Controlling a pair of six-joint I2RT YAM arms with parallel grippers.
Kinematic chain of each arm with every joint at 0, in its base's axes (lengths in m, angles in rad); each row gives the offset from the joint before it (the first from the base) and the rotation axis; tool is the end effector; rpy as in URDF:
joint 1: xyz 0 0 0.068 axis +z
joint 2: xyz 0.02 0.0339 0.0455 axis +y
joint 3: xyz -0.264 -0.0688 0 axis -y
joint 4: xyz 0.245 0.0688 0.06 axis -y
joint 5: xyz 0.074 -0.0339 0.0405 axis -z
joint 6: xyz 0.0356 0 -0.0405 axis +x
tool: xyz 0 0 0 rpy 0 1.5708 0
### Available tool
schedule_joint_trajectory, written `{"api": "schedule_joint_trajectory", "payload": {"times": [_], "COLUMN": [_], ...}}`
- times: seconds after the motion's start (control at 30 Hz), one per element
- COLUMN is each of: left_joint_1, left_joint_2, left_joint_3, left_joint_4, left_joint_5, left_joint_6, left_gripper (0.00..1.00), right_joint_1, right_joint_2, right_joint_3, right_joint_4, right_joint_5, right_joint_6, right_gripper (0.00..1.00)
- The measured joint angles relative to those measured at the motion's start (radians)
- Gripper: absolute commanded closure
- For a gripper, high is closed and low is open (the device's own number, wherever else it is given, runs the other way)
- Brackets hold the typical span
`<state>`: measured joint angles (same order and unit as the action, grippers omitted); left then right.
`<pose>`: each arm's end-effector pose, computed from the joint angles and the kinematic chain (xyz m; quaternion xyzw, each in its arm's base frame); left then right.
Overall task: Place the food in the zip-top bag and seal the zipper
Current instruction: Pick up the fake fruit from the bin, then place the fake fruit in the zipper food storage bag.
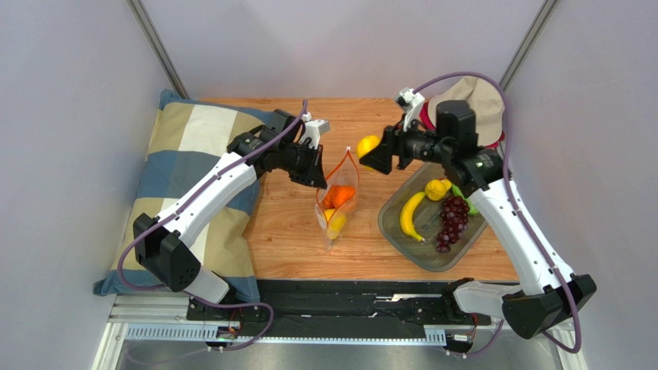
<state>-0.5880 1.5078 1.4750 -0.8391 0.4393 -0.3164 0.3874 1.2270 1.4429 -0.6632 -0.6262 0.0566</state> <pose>0.2567 -0.1893 0.3476 0.1981 0.8984 -0.3301 0.2111 0.2238 0.1138 0.4287 -0.2944 0.7672 0.3659 0.4369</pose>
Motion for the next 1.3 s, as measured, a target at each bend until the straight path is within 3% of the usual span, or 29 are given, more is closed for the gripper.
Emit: {"api": "schedule_joint_trajectory", "payload": {"times": [0.3,0.47,0.7,0.8,0.9,0.93,1.03,1.23,1.3], "left_joint_1": [0.014,0.014,0.014,0.014,0.014,0.014,0.014,0.014,0.014], "left_joint_2": [0.003,0.003,0.003,0.003,0.003,0.003,0.003,0.003,0.003], "left_joint_3": [0.0,0.0,-0.001,-0.002,-0.002,-0.002,-0.002,-0.002,-0.002], "left_joint_4": [0.006,0.012,0.014,0.014,0.016,0.018,0.021,0.022,0.023], "left_joint_5": [0.006,0.008,0.008,0.008,0.009,0.009,0.013,0.018,0.019], "left_joint_6": [-0.021,-0.028,-0.04,-0.043,-0.046,-0.046,-0.046,-0.046,-0.046], "left_gripper": [1.0,1.0,1.0,1.0,1.0,1.0,1.0,1.0,1.0], "right_joint_1": [0.181,0.239,0.303,0.318,0.347,0.359,0.382,0.384,0.383], "right_joint_2": [0.016,0.015,0.015,0.015,0.015,0.015,0.02,0.06,0.061], "right_joint_3": [-0.222,-0.315,-0.404,-0.404,-0.404,-0.404,-0.402,-0.342,-0.307], "right_joint_4": [0.258,0.391,0.425,0.42,0.403,0.392,0.353,0.254,0.212], "right_joint_5": [0.207,0.344,0.378,0.341,0.298,0.287,0.259,0.223,0.219], "right_joint_6": [0.325,0.393,0.379,0.343,0.261,0.234,0.173,0.117,0.1], "right_gripper": [0.96,0.96,0.99,0.91,0.76,0.58,0.24,0.0,0.0]}}
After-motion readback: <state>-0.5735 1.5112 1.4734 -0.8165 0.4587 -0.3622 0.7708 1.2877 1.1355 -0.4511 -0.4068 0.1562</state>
